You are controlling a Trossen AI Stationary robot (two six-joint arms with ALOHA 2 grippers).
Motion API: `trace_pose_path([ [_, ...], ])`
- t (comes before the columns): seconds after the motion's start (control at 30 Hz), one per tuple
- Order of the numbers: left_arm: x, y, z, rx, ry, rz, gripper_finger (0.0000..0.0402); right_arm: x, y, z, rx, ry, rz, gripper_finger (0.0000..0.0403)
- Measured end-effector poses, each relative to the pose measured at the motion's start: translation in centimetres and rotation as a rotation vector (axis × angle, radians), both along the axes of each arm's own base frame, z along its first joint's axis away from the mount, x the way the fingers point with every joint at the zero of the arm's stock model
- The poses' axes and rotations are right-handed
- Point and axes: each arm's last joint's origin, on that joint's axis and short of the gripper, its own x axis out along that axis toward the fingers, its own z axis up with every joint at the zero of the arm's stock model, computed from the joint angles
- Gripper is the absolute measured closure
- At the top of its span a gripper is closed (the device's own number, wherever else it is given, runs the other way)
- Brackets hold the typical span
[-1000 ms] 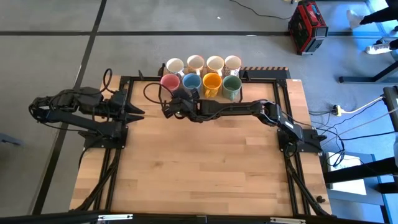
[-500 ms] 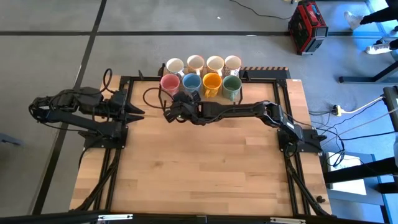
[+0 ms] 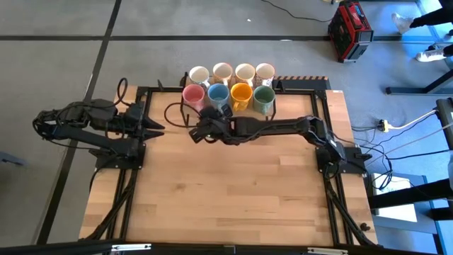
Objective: Place coffee mugs
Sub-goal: Return to Home Position
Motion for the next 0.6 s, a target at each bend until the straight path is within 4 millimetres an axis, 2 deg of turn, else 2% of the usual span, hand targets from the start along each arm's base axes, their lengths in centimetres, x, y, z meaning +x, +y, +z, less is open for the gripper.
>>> trace_pose_path([
  [0.17, 0.0, 0.0, 0.0, 0.011, 0.0, -0.009, 0.0305, -1.7, 2.2, 2.9, -0.001, -0.008, 0.088, 0.0249],
  [0.3, 0.3, -0.2, 0.2, 0.038, -0.021, -0.073, 0.0305, -3.5, 4.8, 5.0, 0.034, 0.01, 0.226, 0.0249],
  [0.4, 0.8, -0.4, 0.6, 0.063, -0.053, -0.133, 0.0313, -5.0, 6.9, 7.5, 0.081, -0.041, 0.383, 0.0249],
  [0.5, 1.8, -0.6, 0.9, 0.082, -0.081, -0.164, 0.0337, -7.6, 8.6, 10.5, 0.086, -0.084, 0.48, 0.0257],
  [0.6, 3.5, -0.8, 0.6, 0.091, -0.047, -0.172, 0.0383, -10.3, 9.5, 12.7, 0.086, -0.071, 0.548, 0.0288],
])
